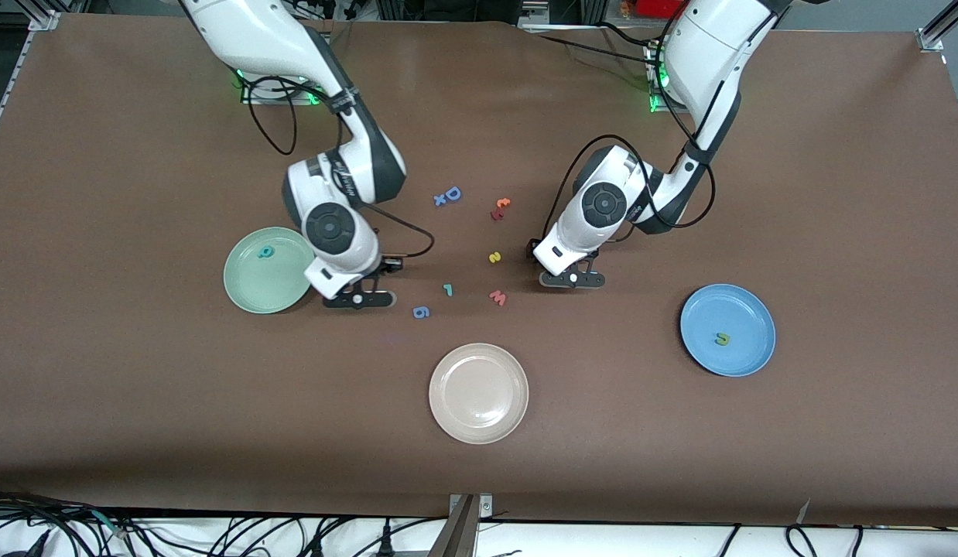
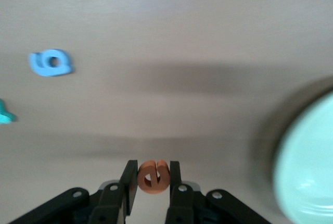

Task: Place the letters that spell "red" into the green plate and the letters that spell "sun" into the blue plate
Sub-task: 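Carry the e to the green plate while the left gripper reaches the yellow u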

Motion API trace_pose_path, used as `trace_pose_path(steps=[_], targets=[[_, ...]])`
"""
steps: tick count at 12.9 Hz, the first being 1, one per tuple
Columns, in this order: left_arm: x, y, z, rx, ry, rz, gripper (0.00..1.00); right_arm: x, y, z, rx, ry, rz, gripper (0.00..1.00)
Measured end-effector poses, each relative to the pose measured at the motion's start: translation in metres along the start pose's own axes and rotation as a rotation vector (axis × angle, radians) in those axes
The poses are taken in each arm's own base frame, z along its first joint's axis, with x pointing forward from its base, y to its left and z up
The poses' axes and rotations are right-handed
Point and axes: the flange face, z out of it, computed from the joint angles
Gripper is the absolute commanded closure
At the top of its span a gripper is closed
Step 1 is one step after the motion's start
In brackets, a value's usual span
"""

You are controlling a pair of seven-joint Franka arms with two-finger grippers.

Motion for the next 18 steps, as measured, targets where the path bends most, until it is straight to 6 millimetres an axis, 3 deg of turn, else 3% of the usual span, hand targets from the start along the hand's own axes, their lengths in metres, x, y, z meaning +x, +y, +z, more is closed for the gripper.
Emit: trace_pose_path(steps=[3, 6, 10, 11, 12, 14, 15, 18], targets=[[0.000, 0.001, 0.000, 0.000, 0.001, -0.001, 0.30, 0.007, 0.054, -0.003, -0.035, -0.044, -0.018, 0.89], [0.000, 0.001, -0.001, -0.001, 0.002, 0.000, 0.45, 0.010, 0.114, 0.012, -0.061, -0.083, -0.107, 0.89], [-0.002, 0.005, 0.000, 0.000, 0.002, 0.007, 0.51, 0.007, 0.179, 0.040, -0.043, -0.124, -0.165, 0.87], [-0.003, 0.005, 0.000, 0.001, 0.002, 0.008, 0.52, 0.004, 0.195, 0.052, -0.029, -0.113, -0.181, 0.79], [-0.003, 0.005, 0.000, 0.001, 0.002, 0.008, 0.52, 0.001, 0.208, 0.064, -0.016, -0.100, -0.199, 0.64], [-0.003, 0.006, 0.000, 0.000, 0.003, 0.010, 0.54, -0.005, 0.218, 0.078, -0.007, -0.095, -0.215, 0.15], [-0.003, 0.007, -0.001, -0.001, 0.007, 0.010, 0.54, -0.006, 0.218, 0.078, -0.007, -0.093, -0.217, 0.01], [-0.003, 0.007, 0.000, -0.003, 0.009, 0.011, 0.54, -0.002, 0.213, 0.069, -0.003, -0.074, -0.225, 0.01]])
